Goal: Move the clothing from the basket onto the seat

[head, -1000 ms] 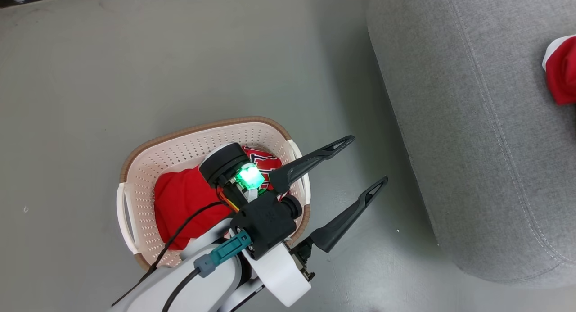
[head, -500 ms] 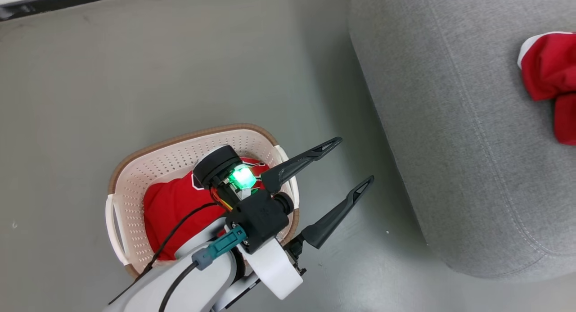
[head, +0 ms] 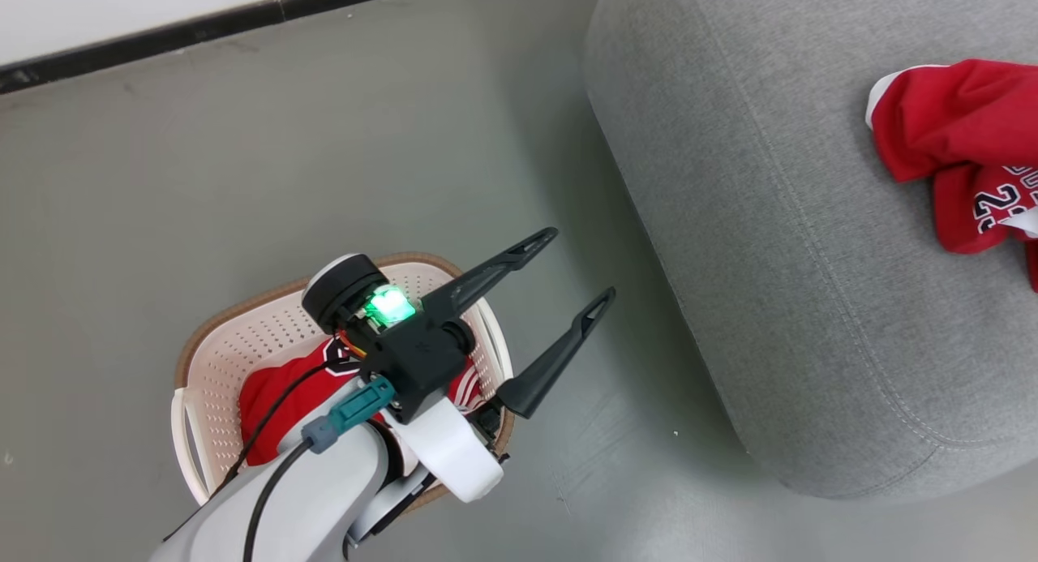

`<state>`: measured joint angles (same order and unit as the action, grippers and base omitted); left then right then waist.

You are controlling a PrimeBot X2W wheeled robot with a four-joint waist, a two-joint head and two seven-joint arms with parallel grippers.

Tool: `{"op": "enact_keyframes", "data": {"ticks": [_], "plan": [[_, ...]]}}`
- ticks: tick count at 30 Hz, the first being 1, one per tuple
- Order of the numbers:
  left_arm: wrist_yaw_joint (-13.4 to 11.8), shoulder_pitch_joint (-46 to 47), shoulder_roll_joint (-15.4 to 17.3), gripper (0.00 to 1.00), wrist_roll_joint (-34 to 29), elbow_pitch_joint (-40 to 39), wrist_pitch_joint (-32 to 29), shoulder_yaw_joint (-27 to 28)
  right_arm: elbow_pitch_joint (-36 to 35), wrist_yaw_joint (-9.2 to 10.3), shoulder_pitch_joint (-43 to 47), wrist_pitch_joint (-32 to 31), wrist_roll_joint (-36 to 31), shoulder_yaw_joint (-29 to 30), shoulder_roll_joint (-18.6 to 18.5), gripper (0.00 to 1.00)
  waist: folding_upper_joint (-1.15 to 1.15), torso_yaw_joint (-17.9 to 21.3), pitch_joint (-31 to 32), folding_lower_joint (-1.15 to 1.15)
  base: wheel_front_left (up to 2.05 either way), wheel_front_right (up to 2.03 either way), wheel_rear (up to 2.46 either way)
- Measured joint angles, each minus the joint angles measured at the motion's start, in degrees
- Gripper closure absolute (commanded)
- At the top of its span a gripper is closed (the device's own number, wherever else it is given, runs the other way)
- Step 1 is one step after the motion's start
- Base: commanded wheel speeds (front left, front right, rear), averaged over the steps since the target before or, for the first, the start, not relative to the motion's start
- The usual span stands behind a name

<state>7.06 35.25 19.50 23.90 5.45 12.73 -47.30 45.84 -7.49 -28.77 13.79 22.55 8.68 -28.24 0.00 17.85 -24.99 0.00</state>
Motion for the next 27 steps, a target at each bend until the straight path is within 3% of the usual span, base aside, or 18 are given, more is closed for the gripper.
{"op": "enact_keyframes", "data": {"ticks": [13, 27], "plan": [[-3.08, -4.12, 0.38, 0.0, 1.21, 1.99, 1.42, 4.75, -10.07, 0.0, 0.24, 0.41, -2.77, -5.84, 0.6, 0.0, 0.0, 0.39, 4.58, 0.0, 0.0, 0.0, 0.0], [-9.17, -11.27, 0.83, 0.0, 3.02, 2.68, 1.75, 12.99, -16.83, 0.0, -1.51, 0.42, -6.03, -14.25, 6.0, 0.0, 0.0, -4.55, 9.55, 0.0, 0.0, 0.0, 0.0]]}}
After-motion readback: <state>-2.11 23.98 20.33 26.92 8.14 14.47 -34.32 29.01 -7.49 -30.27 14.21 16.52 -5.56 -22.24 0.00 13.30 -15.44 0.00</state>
